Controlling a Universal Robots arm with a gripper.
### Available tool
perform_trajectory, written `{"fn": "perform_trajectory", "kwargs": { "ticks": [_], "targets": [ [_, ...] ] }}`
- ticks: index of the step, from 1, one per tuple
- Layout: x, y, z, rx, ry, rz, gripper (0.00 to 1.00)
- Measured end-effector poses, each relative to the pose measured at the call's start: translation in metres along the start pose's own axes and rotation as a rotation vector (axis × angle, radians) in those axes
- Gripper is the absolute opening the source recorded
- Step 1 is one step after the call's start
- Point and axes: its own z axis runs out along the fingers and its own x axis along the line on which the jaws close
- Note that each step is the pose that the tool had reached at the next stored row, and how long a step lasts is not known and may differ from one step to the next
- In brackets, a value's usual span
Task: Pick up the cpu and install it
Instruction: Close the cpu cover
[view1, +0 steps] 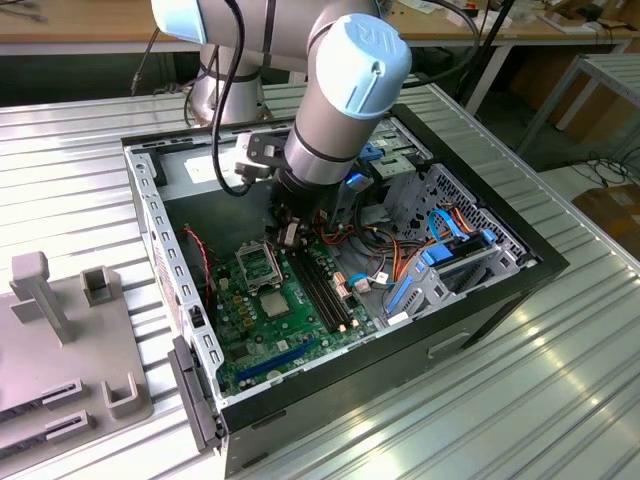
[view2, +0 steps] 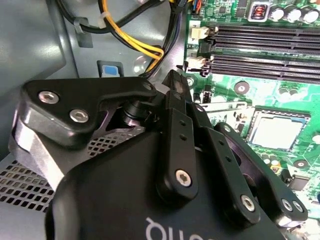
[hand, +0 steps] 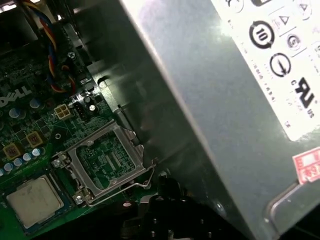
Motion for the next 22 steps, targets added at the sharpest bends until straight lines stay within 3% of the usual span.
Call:
{"fn": "perform_trajectory", "kwargs": {
  "ticks": [12,22],
  "targets": [
    [0.0059,-0.0028,0.005,-0.002,-0.0033,0.0,0.13],
    [0.0087,-0.0029,0.0045,-0.0028,-0.0046,0.0,0.13]
  ]
}}
